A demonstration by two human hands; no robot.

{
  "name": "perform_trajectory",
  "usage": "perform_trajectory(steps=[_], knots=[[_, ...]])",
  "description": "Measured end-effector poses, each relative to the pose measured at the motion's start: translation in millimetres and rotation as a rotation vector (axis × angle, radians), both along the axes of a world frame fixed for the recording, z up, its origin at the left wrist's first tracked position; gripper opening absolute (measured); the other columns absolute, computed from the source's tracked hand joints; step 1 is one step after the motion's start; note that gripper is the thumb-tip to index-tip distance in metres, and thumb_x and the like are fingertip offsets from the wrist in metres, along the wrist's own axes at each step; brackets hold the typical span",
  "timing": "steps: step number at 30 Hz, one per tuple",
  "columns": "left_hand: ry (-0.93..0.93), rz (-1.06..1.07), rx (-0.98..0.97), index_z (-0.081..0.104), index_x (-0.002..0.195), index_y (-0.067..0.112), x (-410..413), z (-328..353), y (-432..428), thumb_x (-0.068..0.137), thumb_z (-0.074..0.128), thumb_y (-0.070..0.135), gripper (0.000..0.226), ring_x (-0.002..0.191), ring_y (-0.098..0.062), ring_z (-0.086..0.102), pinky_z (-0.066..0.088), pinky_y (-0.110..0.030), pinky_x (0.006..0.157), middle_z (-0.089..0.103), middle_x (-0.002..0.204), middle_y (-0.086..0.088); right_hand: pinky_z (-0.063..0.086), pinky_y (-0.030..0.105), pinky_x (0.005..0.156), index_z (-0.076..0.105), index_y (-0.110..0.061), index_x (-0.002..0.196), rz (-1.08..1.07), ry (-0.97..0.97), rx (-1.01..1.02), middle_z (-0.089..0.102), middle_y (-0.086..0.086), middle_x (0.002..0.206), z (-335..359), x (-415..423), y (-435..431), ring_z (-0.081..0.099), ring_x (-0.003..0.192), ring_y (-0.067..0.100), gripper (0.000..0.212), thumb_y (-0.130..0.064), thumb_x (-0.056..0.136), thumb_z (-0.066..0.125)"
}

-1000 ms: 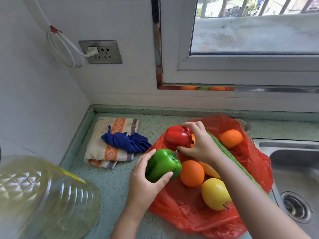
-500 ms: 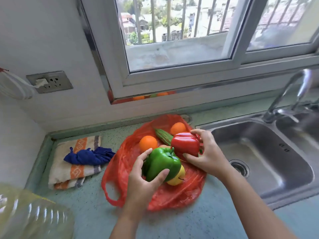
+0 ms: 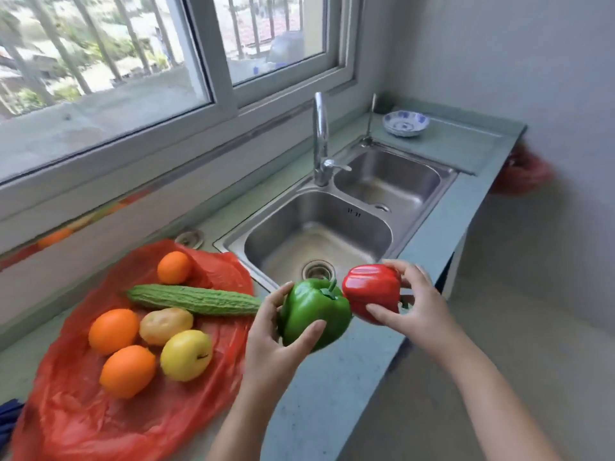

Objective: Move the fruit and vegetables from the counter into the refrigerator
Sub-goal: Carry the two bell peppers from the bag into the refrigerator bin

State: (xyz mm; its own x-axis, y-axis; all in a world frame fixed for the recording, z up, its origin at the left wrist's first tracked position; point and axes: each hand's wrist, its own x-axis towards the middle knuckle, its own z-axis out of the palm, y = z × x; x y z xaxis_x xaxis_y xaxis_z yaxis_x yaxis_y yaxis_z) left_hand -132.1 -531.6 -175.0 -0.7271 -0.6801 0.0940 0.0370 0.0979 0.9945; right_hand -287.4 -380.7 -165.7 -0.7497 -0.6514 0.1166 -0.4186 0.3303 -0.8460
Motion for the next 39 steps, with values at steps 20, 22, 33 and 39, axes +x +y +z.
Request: perform_trajectory(steps=[20,22,33,39], knots=[[0.197,-0.756,-0.124,0.055,0.106,0.039,-231,70,347,0.054,0.072,0.045,0.055,0.098,-0.009,0.062,0.052,-0.021,0.073,0.062,0.108,0.010,0.041,0.003,0.078,0.044,-0.038,0.117,-0.837,0.211,-0.180,0.045,-0.007,0.117,53,-62,406,0.045,0.105,-0.010,0.066,-0.016,0.067,0.080],[0.208,-0.860,-0.117,0.055,0.106,0.037,-240,73,386,0.054,0.071,0.044,0.055,0.097,-0.008,0.062,0.051,-0.019,0.072,0.063,0.107,0.009,0.042,0.004,0.078,0.043,-0.043,0.115,-0.940,0.202,-0.195,0.046,-0.009,0.119,54,-48,443,0.046,0.107,-0.008,0.064,-0.019,0.068,0.079],[0.184,-1.291,-0.005,0.054,0.109,0.033,-280,61,589,0.053,0.071,0.045,0.060,0.098,-0.008,0.062,0.051,-0.018,0.070,0.061,0.113,0.004,0.042,0.004,0.074,0.043,-0.041,0.116,-1.415,0.201,-0.194,0.045,-0.013,0.120,48,6,603,0.046,0.102,-0.014,0.064,-0.018,0.069,0.079],[0.192,-1.404,0.055,0.053,0.107,0.037,-329,59,709,0.052,0.071,0.046,0.059,0.100,-0.011,0.061,0.053,-0.026,0.076,0.060,0.113,0.005,0.042,0.003,0.074,0.041,-0.042,0.117,-1.546,0.221,-0.108,0.045,-0.006,0.122,56,-25,702,0.047,0.104,-0.006,0.065,-0.020,0.069,0.078]])
